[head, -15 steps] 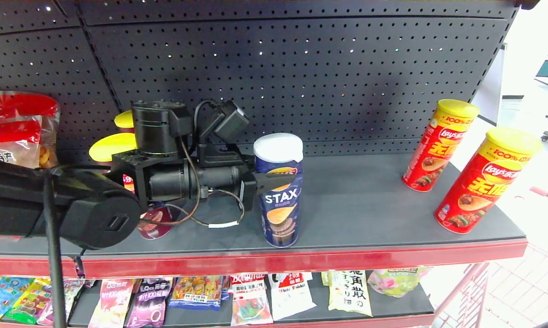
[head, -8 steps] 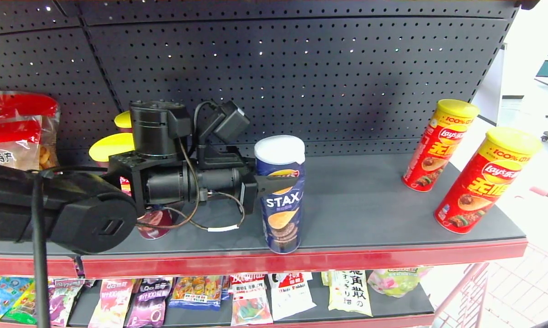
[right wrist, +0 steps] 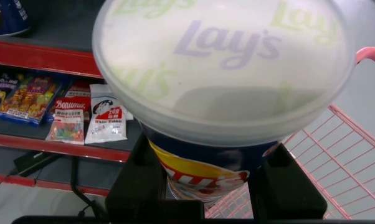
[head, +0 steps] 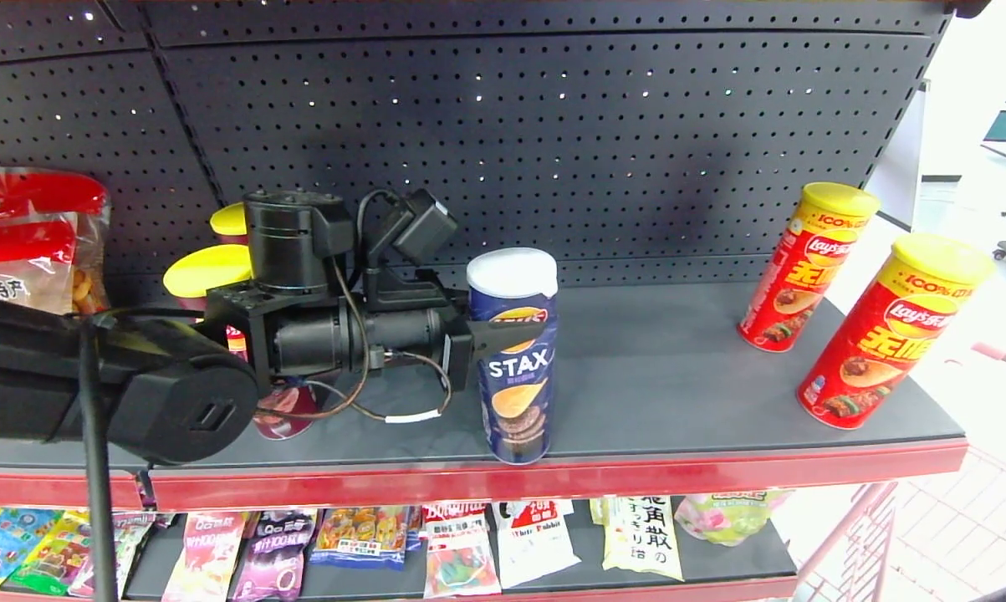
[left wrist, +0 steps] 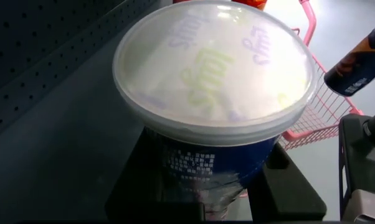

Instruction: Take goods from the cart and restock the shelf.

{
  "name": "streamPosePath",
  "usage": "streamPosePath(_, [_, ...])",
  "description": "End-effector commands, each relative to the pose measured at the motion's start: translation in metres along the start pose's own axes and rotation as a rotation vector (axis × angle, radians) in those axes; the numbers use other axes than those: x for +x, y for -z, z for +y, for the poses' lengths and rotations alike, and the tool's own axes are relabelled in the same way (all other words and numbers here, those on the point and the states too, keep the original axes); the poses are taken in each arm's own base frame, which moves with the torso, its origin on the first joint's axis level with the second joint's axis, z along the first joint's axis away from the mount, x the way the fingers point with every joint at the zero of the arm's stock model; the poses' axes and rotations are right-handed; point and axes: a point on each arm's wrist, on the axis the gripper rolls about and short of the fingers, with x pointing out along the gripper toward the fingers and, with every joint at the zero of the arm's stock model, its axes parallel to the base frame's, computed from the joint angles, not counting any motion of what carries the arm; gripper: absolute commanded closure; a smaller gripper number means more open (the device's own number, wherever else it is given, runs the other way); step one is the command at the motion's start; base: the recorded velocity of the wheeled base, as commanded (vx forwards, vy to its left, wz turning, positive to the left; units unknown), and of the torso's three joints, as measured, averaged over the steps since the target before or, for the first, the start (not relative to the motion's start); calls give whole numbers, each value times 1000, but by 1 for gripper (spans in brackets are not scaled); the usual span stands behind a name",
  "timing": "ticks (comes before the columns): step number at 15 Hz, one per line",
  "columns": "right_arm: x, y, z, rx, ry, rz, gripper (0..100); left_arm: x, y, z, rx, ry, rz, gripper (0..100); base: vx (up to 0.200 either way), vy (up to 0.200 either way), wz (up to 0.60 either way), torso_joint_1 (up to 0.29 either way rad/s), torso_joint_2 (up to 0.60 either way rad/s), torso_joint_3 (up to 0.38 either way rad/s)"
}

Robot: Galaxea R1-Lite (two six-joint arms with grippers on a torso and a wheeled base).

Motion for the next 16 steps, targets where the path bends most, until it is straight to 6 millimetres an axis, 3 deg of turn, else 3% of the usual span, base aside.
streamPosePath(1, [0,0,0,0,0,0,100,1,1,-1,-5,9,6,100,0,0,0,0,0,0])
streamPosePath(4, [0,0,0,0,-2,1,100,-1,11,6,-7,-11,27,100,0,0,0,0,0,0])
streamPosePath(9, [1,0,0,-1,-4,4,100,0,0,17,-41,-57,-38,100,0,0,0,0,0,0])
streamPosePath(16, [2,0,0,-1,-5,11,100,6,9,19,-25,-27,-49,100,0,0,0,0,0,0])
